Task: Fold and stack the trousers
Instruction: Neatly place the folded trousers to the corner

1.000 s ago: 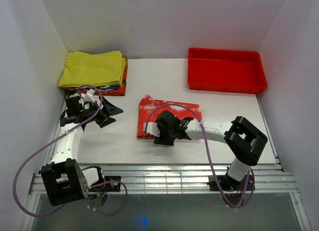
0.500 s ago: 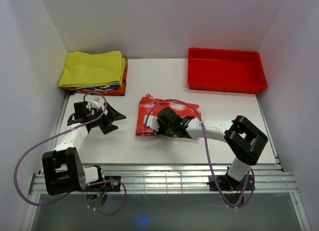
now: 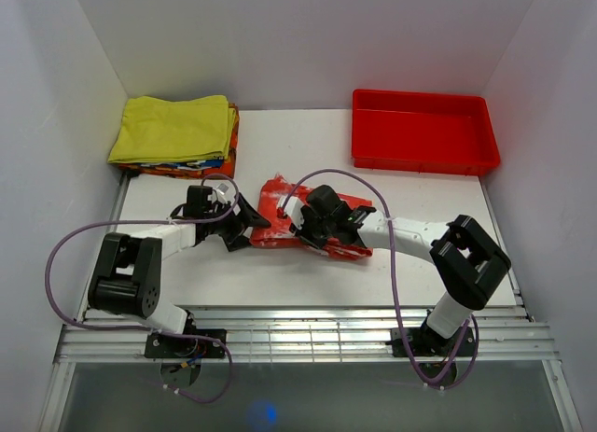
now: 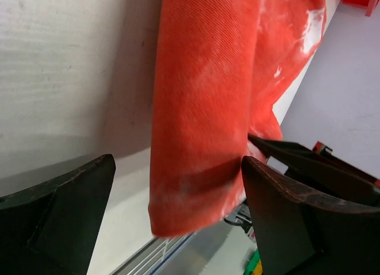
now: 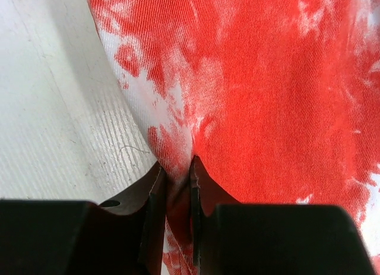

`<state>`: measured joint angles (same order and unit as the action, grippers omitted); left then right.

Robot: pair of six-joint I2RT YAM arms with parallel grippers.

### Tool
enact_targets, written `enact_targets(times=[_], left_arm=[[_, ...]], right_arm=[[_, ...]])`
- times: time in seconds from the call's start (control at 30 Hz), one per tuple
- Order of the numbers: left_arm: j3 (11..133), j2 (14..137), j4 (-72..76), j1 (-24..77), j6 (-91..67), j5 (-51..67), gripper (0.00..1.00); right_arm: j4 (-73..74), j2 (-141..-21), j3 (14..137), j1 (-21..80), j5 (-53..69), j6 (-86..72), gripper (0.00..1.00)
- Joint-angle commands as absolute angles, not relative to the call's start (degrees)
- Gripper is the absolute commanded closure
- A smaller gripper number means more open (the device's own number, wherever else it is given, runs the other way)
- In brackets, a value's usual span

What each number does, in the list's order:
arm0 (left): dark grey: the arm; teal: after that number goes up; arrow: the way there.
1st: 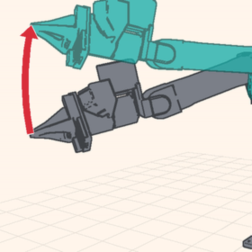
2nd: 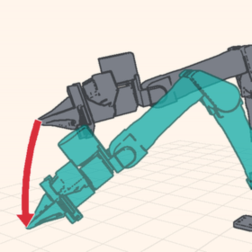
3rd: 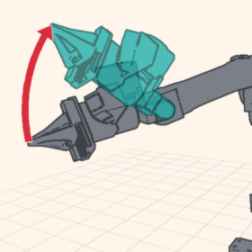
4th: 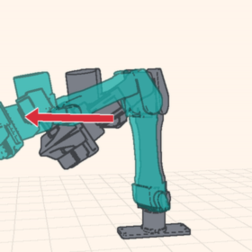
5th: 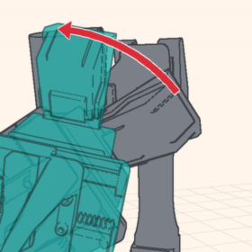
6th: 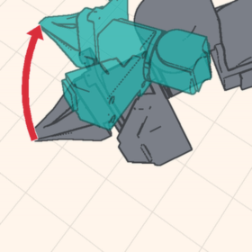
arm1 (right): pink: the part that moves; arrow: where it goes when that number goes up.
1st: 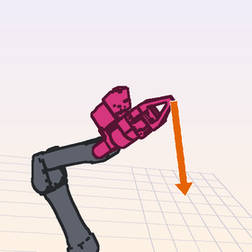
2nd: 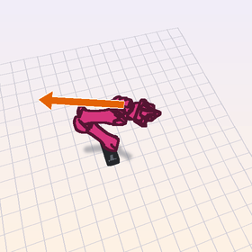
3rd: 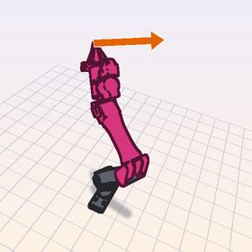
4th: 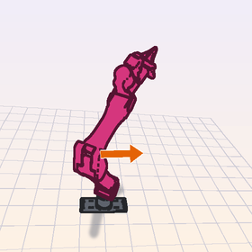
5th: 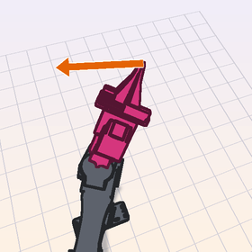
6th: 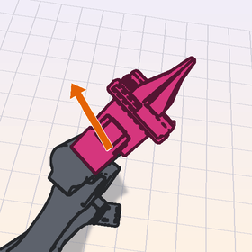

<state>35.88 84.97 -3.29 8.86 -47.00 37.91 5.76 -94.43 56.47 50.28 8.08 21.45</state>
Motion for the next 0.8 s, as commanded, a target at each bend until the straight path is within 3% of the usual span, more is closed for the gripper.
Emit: enact_targets(times=[0.0, 0.5, 0.57, 0.6, 0.67, 0.7, 0.77], left_arm=[[38.49, 87.62, 3.06, 10.72, -51.5, 35.6, 0.02], [33.84, 96.85, 28.37, 15.64, -65.65, 46.05, 0.03], [33.05, 97.73, 30.23, 15.64, -66.44, 46.32, 0.12], [33.05, 98.0, 31.37, 15.64, -66.71, 46.49, 0.23], [33.22, 98.7, 32.6, 15.64, -66.88, 46.5, 0.35], [33.92, 99.14, 33.22, 15.64, -66.88, 46.84, 0.49], [35.06, 99.75, 33.75, 15.64, -65.48, 47.63, 0.65]], right_arm=[[1.76, -92.02, 60.11, 49.84, 13.35, 16.97, 0.92], [-1.76, -95.27, 60.56, 49.66, 16.61, 14.68, 0.92], [-2.02, -95.8, 60.56, 49.66, 16.7, 14.59, 0.92], [-2.11, -95.97, 60.56, 49.66, 16.96, 14.5, 0.92], [-2.2, -96.15, 60.29, 49.66, 17.57, 14.41, 0.92], [-2.11, -96.15, 60.21, 49.75, 17.75, 14.5, 0.92], [-2.02, -95.98, 60.03, 49.66, 18.1, 14.68, 0.92]])
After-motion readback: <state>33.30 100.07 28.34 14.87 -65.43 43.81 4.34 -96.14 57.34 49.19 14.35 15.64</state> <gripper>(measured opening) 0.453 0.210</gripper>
